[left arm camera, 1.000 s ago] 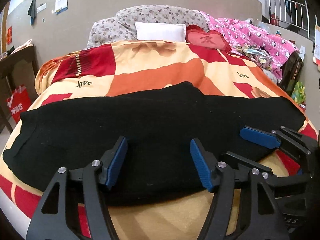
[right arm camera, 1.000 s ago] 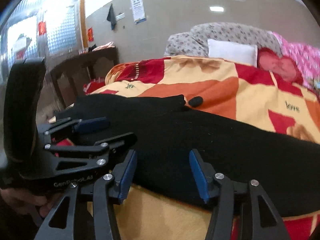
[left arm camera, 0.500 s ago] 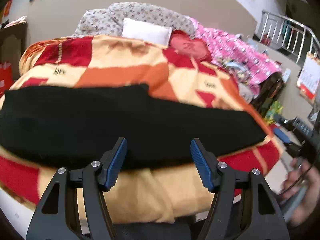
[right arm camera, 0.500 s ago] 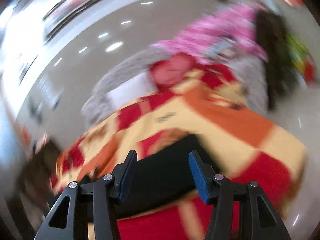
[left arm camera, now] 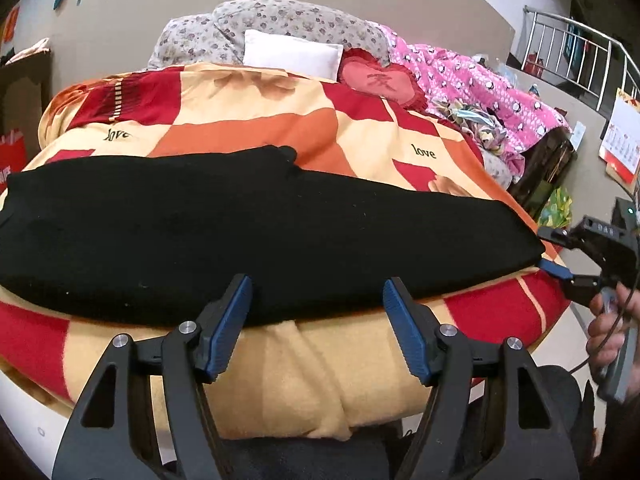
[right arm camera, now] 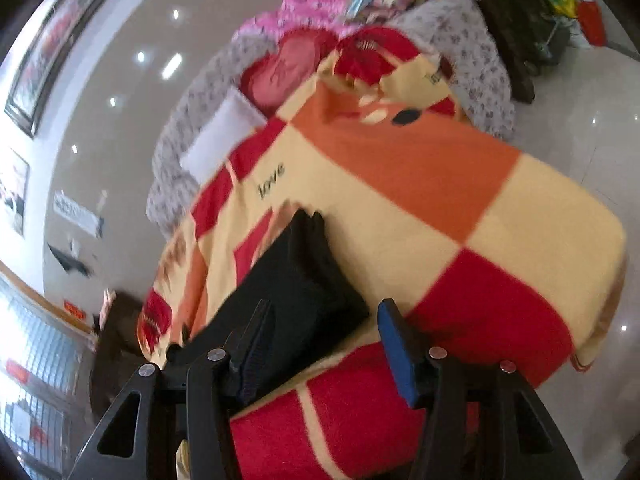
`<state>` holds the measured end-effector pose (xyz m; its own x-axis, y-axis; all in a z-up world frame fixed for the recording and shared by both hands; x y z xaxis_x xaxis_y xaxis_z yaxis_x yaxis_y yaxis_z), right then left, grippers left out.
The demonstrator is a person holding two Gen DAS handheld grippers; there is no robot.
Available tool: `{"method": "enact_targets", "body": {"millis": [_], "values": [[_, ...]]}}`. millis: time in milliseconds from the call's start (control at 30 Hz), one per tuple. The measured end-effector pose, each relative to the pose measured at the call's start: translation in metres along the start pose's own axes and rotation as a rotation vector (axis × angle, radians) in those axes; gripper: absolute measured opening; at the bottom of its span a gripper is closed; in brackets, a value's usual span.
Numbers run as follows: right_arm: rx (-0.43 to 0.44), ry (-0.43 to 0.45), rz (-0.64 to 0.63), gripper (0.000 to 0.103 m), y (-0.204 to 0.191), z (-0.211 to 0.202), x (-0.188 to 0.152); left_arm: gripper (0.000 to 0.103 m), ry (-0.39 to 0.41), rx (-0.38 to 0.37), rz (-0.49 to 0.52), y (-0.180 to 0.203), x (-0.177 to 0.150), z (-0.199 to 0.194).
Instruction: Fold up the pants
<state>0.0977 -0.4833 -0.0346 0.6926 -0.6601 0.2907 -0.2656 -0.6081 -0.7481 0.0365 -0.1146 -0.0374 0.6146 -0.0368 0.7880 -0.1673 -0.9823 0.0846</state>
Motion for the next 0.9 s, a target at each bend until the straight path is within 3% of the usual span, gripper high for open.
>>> {"method": "enact_targets", "body": {"millis": [100, 367, 567, 733, 900], "values": [[0.022, -0.067, 0.04, 0.052, 0.001, 0.011, 0.001, 0.069, 0.003, -0.013, -0.007, -0.002, -0.001, -0.001], [0.039, 0.016, 0.186, 0.044, 0.014, -0.002, 0.003, 0.069, 0.006, -0.034, -0.019, 0.0, 0.0, 0.0], [0.043, -0.025, 0.13, 0.042, 0.007, 0.005, 0.003, 0.07, 0.007, -0.036, -0.019, 0.001, 0.0, 0.0], [0.057, 0.004, 0.133, 0.026, 0.014, 0.003, 0.002, 0.07, 0.014, -0.043, -0.028, 0.001, 0.0, -0.001], [0.04, -0.011, 0.091, 0.012, 0.017, 0.008, 0.001, 0.07, 0.079, -0.006, -0.141, -0.021, 0.003, -0.013]]}}
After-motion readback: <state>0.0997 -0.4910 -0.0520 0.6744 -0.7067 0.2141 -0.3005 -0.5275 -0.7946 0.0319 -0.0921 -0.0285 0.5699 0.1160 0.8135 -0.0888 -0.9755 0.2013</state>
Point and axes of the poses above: each gripper's, at about its wrist camera, not at the fingertips, and z roughly the way its jaws point, y to its right, x to its top, the point moved 7 cm from there along z, roughly the way its jaws point, and after that the axes turned 11 degrees about z, right-handed, at the moved point
